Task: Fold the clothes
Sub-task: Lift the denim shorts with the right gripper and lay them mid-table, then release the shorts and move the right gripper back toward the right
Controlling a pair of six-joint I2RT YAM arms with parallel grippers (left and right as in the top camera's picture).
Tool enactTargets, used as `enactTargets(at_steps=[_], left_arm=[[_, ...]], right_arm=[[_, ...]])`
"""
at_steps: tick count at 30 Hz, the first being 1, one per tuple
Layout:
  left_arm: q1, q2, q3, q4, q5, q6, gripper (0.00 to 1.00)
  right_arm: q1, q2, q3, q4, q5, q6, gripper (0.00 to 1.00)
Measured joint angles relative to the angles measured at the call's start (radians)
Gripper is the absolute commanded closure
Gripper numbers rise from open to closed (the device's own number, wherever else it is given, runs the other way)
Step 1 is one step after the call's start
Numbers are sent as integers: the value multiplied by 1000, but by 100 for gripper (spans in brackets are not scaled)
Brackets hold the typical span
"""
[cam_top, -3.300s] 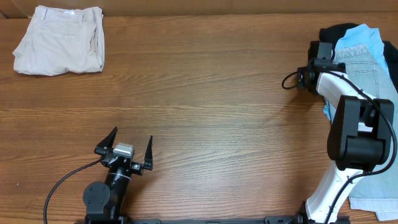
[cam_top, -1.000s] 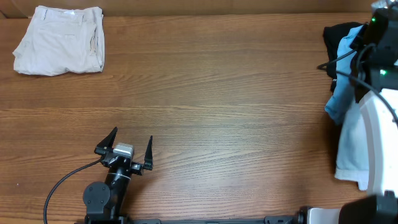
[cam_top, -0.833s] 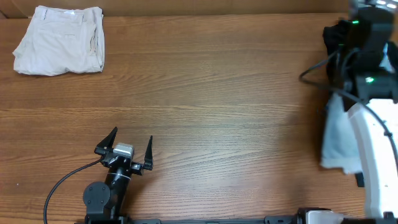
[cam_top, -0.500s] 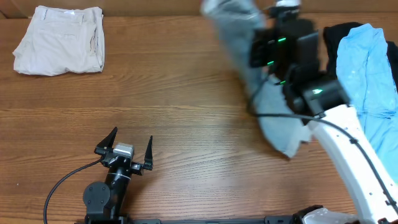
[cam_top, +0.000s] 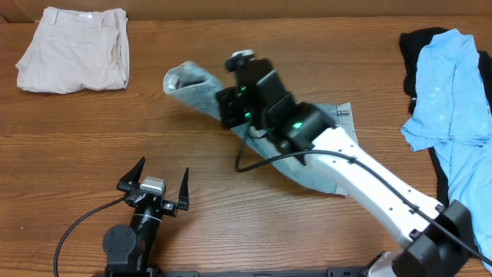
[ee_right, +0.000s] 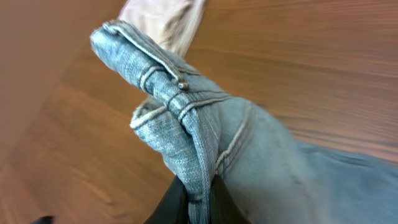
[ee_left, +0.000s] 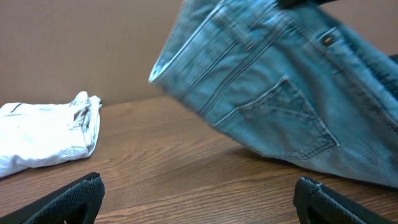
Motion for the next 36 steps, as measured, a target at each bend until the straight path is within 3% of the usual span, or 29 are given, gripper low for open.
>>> enactTargets(at_steps=[2, 5, 6, 15, 23, 28, 31, 36], left_arm=[[0, 0, 0, 0, 0, 0, 0], [0, 0, 0, 0, 0, 0, 0], [0, 0, 0, 0, 0, 0, 0], [0, 0, 0, 0, 0, 0, 0], [0, 0, 0, 0, 0, 0, 0], [0, 0, 0, 0, 0, 0, 0], [0, 0, 0, 0, 0, 0, 0], [0, 0, 0, 0, 0, 0, 0]], right_arm=[[29, 16, 0, 44, -3, 11, 66], [50, 26, 1, 101, -7, 21, 10], [53, 26, 2, 109, -7, 19, 0], [3, 26, 16, 39, 12, -59, 0], [-227, -8, 19, -227, 29, -67, 0], [-381, -26, 26, -480, 35, -69, 0], [-425, -27, 26, -594, 32, -69, 0], [-443, -27, 26, -631, 26, -69, 0]])
